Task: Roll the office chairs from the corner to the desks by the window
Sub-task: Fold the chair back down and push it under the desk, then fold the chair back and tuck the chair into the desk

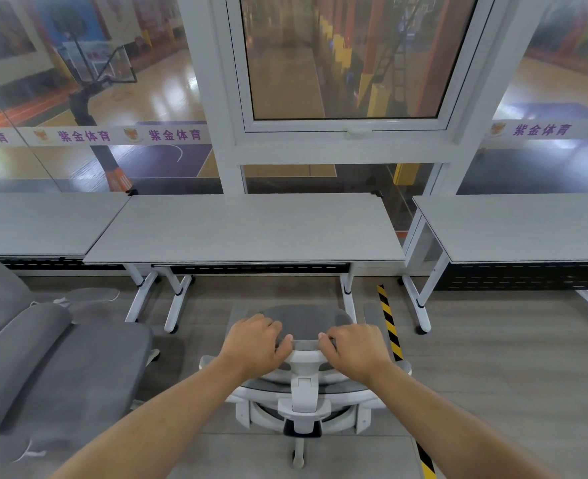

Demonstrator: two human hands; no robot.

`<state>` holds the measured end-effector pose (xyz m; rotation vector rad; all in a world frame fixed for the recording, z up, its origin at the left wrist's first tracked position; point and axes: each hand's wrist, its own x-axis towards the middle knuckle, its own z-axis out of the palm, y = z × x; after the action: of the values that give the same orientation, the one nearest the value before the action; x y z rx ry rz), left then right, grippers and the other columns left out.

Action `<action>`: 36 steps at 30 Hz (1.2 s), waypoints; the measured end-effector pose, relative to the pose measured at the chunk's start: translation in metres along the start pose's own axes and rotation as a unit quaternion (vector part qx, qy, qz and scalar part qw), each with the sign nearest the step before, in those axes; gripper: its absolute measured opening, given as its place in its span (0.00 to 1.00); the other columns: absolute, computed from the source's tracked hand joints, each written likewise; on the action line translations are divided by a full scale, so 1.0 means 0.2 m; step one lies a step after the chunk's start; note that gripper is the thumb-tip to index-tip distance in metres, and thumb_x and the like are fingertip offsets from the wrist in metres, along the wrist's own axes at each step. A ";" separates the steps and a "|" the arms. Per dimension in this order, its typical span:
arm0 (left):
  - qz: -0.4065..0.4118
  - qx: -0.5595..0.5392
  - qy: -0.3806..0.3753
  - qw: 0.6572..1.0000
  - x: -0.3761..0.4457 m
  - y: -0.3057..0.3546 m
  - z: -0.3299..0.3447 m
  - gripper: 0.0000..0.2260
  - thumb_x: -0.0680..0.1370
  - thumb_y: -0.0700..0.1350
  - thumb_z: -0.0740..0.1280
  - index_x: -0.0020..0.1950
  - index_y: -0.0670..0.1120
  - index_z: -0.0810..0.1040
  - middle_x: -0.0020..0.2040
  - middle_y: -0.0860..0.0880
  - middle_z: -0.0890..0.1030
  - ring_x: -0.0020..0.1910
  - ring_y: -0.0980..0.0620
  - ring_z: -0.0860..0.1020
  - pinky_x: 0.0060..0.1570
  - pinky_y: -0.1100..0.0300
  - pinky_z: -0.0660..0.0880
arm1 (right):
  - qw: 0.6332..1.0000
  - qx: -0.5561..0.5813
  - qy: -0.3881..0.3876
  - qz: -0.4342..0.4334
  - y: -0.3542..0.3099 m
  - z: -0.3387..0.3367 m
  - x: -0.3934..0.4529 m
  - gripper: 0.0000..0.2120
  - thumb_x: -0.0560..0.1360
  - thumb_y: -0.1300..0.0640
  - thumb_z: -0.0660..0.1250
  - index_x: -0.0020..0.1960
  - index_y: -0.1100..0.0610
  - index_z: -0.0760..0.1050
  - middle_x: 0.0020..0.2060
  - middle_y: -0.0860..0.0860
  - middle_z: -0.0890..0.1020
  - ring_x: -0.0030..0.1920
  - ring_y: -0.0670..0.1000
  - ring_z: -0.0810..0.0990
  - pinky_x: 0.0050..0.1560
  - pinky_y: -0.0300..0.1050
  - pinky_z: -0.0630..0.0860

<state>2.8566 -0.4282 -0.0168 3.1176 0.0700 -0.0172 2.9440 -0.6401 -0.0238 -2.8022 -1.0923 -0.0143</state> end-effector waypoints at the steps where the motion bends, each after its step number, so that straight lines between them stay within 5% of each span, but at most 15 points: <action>1: 0.000 -0.001 0.002 1.000 0.00 0.00 0.00 0.20 0.79 0.61 0.47 0.41 0.50 0.70 0.37 0.54 0.73 0.38 0.54 0.69 0.39 0.57 0.71 | 1.000 0.000 -0.001 0.000 0.00 0.00 0.00 0.27 0.79 0.39 0.45 0.32 0.52 0.70 0.24 0.48 0.72 0.24 0.47 0.67 0.26 0.41 0.60; 10: -0.005 -0.013 0.019 1.000 0.00 0.00 0.02 0.19 0.80 0.60 0.48 0.43 0.51 0.71 0.38 0.55 0.72 0.40 0.54 0.68 0.40 0.58 0.69 | 1.000 0.007 -0.015 0.000 0.00 -0.03 0.00 0.25 0.81 0.40 0.48 0.32 0.51 0.69 0.25 0.48 0.72 0.24 0.47 0.67 0.27 0.40 0.59; 17: -0.034 -0.072 0.024 0.997 -0.04 -0.07 0.00 0.24 0.80 0.61 0.45 0.58 0.53 0.76 0.52 0.56 0.79 0.53 0.54 0.75 0.58 0.55 0.70 | 0.994 0.076 -0.083 0.008 -0.02 -0.07 0.09 0.21 0.80 0.38 0.47 0.42 0.48 0.72 0.36 0.45 0.77 0.36 0.48 0.77 0.37 0.47 0.76; 20: -0.073 -0.085 0.035 0.993 -0.09 -0.14 -0.02 0.22 0.81 0.59 0.45 0.57 0.53 0.75 0.54 0.55 0.78 0.56 0.53 0.74 0.60 0.55 0.69 | 0.991 0.078 -0.107 -0.022 -0.09 -0.10 0.15 0.20 0.82 0.40 0.47 0.42 0.50 0.71 0.39 0.47 0.77 0.40 0.51 0.77 0.40 0.48 0.75; 25: -0.140 -0.106 0.050 0.983 -0.22 -0.34 -0.01 0.23 0.80 0.60 0.43 0.60 0.53 0.73 0.57 0.55 0.77 0.59 0.51 0.73 0.60 0.51 0.70 | 0.991 0.068 -0.090 -0.069 -0.38 -0.10 0.26 0.20 0.82 0.42 0.48 0.39 0.50 0.69 0.39 0.48 0.77 0.40 0.53 0.76 0.39 0.48 0.72; 36: -0.197 -0.045 0.040 0.979 -0.84 -1.35 -0.06 0.21 0.81 0.57 0.45 0.59 0.51 0.74 0.56 0.51 0.78 0.59 0.47 0.75 0.60 0.51 0.70 | 0.987 0.028 -0.060 -0.147 -1.49 0.08 0.59 0.18 0.82 0.44 0.51 0.53 0.53 0.75 0.50 0.53 0.80 0.52 0.58 0.79 0.49 0.51 0.73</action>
<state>2.6760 -0.1665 -0.0087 2.9574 0.6679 0.1009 2.8296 -0.3416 0.0037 -2.5953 -1.5013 0.1558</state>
